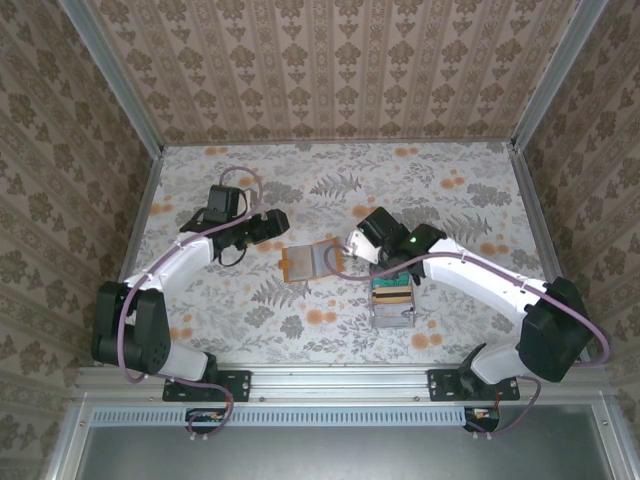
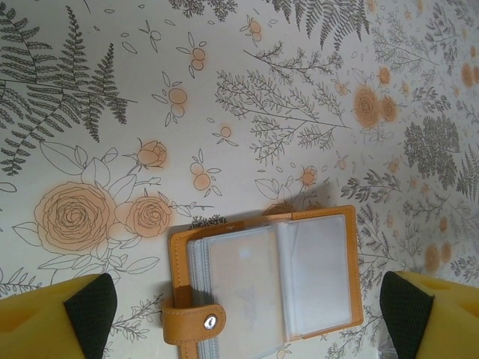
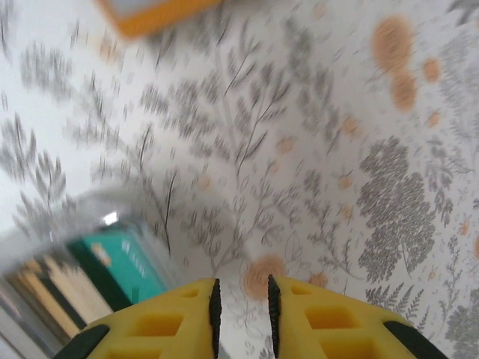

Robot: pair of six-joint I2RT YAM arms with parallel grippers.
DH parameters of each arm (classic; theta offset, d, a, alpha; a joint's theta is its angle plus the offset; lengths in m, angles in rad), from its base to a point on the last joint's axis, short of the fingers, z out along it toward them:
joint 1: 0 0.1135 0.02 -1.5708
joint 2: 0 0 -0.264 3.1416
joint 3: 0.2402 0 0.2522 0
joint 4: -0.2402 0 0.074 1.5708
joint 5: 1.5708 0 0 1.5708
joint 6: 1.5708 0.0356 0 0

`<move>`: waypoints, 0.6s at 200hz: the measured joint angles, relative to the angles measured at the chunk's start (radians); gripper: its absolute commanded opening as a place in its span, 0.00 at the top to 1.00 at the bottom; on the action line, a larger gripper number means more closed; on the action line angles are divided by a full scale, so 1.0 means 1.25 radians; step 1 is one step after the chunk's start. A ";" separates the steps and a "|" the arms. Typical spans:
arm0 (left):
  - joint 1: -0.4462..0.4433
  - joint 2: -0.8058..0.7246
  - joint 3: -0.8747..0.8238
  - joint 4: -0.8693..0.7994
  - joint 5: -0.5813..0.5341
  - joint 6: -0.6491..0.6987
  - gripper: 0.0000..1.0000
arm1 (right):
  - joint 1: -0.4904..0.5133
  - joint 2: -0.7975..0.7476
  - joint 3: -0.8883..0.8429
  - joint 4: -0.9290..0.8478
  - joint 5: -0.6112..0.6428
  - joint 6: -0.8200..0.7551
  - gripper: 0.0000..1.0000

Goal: Take the credit cards out of the card holder

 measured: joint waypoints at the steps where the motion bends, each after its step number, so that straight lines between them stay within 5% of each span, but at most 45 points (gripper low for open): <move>1: 0.000 0.000 0.000 0.000 0.000 0.000 0.08 | 0.000 0.001 0.002 0.000 -0.001 0.004 0.76; 30: -0.001 0.000 -0.011 0.000 0.000 -0.008 0.16 | 0.000 0.067 0.113 0.031 -0.052 0.160 0.86; 62: -0.011 0.000 -0.027 -0.004 0.004 -0.027 0.40 | 0.000 0.201 0.251 0.032 -0.118 0.346 1.00; 120: -0.055 0.000 -0.072 -0.005 0.010 -0.060 0.77 | -0.019 0.356 0.319 0.029 -0.217 0.611 1.00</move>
